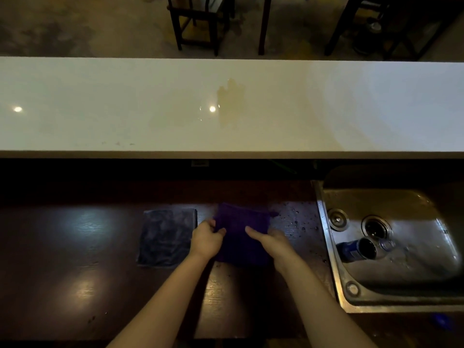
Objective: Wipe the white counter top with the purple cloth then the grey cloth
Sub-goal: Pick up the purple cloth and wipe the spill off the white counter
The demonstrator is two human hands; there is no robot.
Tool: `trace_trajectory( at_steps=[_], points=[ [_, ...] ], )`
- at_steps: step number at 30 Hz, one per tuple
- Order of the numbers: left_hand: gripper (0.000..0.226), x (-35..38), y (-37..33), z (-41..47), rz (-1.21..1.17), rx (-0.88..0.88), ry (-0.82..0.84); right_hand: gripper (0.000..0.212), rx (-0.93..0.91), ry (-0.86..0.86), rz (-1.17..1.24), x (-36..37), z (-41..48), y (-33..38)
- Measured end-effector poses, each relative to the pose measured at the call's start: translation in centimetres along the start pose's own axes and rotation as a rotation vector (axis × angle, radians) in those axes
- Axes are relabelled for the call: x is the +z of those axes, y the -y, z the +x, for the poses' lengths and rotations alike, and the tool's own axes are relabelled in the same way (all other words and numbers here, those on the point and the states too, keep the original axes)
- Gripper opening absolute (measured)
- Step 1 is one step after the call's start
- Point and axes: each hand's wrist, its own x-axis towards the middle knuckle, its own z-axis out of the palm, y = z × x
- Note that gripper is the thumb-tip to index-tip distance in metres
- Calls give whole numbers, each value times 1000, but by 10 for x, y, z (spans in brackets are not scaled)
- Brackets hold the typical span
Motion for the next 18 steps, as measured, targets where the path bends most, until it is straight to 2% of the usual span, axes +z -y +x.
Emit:
trace_trajectory(
  at_steps=[4,10,14,18],
  points=[
    [19,-12,-2,-2,-71,71,48,17,4,67,175,2,-8,7],
    [27,-30,-13,-13,-167,183,74,25,-75,222,303,4,-22,17],
    [19,-41,-26,-21,-273,277,109,25,-167,192,309,14,-36,29],
    [17,-56,-40,-30,-366,389,66,22,-296,147,229,20,-56,50]
  ],
)
